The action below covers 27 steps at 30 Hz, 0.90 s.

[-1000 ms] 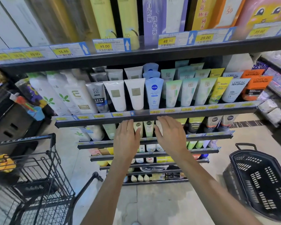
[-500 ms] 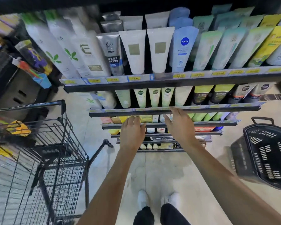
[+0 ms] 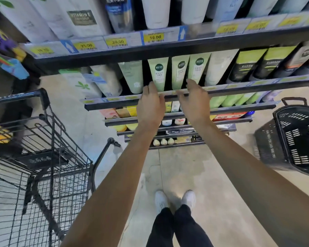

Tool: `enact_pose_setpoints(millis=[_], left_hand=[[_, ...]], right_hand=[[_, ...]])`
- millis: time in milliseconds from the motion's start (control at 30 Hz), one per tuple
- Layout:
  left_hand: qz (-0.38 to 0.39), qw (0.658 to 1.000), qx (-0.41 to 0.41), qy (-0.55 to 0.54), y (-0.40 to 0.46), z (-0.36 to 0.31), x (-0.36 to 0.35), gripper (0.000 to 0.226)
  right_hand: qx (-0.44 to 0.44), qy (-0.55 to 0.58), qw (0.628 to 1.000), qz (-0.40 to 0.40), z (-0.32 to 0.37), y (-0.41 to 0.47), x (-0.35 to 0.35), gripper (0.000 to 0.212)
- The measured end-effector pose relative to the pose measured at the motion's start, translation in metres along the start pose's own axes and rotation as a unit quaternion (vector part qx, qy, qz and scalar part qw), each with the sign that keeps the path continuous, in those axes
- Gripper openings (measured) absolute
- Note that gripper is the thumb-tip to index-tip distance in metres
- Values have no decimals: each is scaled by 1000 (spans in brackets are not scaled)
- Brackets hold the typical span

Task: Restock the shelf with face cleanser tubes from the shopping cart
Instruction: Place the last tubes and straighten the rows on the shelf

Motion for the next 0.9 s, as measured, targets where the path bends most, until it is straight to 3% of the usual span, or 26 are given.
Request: enact_pose_setpoints(millis=[233, 367, 900], left_hand=[[-31, 997, 18, -62, 9, 8, -10, 60], [-41, 995, 38, -85, 17, 12, -14, 63], [-61, 994, 54, -68, 33, 17, -21, 29]], right_hand=[[15, 14, 999, -47, 7, 14, 0, 53], [3, 26, 999, -41, 7, 20, -6, 40], [-32, 62, 993, -95, 2, 32, -17, 27]])
Point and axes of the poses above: each hand's wrist, its own y-axis towards the middle knuckle, its own x-axis out of the back of the hand, z = x × y, the point moved 10 cm from there along y, towards the middle knuckle, and after that the axes turned 5 degrees about -x, right-handed, at the moved point
